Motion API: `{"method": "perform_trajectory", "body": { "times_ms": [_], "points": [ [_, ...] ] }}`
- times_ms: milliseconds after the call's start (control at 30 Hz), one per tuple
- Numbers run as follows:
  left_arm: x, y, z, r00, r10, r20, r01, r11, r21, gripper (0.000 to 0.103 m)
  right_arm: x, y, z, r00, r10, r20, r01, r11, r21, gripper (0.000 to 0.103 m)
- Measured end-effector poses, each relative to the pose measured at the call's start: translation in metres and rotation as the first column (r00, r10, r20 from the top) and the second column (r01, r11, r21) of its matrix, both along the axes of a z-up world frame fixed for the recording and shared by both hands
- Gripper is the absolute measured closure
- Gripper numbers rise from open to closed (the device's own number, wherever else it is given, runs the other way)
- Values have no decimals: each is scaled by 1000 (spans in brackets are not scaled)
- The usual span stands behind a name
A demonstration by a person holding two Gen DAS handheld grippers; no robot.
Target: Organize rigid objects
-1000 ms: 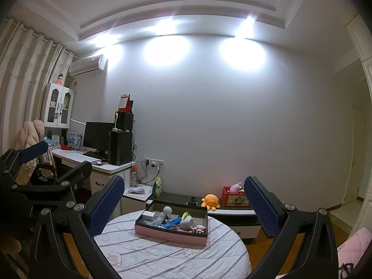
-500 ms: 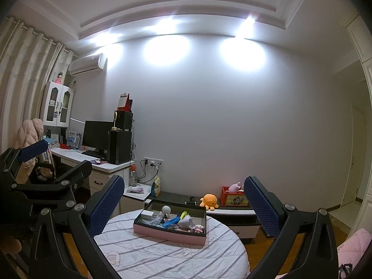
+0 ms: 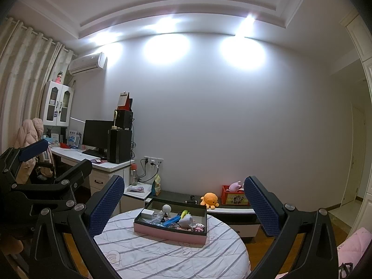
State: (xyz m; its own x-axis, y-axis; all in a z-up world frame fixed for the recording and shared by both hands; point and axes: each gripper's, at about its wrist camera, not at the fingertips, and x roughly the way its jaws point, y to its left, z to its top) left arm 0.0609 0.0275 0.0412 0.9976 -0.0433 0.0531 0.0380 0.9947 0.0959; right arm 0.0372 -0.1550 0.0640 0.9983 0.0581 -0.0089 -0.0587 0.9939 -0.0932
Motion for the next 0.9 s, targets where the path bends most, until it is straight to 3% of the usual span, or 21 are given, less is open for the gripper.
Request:
{"method": "perform_trajectory", "body": {
  "times_ms": [900],
  "points": [
    [8, 4, -5, 1000, 10, 0, -10, 1000, 16, 0, 2, 6, 0, 1000, -8, -16, 8, 1000, -10, 0]
  ]
}}
